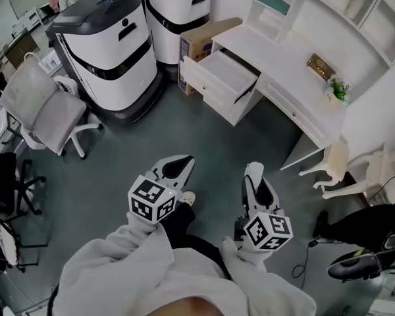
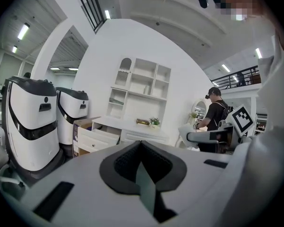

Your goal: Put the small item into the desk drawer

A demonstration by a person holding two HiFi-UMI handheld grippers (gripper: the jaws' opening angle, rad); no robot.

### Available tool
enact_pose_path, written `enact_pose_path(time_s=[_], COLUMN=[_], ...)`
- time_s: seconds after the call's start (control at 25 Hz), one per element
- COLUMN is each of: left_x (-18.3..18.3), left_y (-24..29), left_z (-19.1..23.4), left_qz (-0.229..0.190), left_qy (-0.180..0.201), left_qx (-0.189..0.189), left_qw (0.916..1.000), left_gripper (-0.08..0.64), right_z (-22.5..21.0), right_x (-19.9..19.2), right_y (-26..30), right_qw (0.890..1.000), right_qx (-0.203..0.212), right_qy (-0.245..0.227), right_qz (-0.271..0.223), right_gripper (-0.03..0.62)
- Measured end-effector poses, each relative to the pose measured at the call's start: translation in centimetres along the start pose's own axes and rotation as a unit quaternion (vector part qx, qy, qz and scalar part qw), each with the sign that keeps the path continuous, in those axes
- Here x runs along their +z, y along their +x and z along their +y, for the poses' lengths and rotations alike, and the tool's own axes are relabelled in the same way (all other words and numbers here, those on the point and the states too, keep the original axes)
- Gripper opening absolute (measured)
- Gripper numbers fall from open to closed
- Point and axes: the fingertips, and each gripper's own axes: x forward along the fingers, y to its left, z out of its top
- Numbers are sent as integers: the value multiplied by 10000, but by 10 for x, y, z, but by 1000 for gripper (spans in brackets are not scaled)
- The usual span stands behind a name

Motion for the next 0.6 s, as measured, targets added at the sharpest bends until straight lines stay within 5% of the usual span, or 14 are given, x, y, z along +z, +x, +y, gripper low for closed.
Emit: enact_pose_path(time_s=[0.6], left_x=[43], left_y=[63], left_z=[74], left_qz=[-127], left_qy=[7], left_qx=[-47], left_qw=[9999], left_gripper=[15], right_z=[-3], right_x=[47], right_y=[91], right_qw=[9998], right_qx=[1], right_qy=[-162], right_qz=[-80], right_gripper=[179])
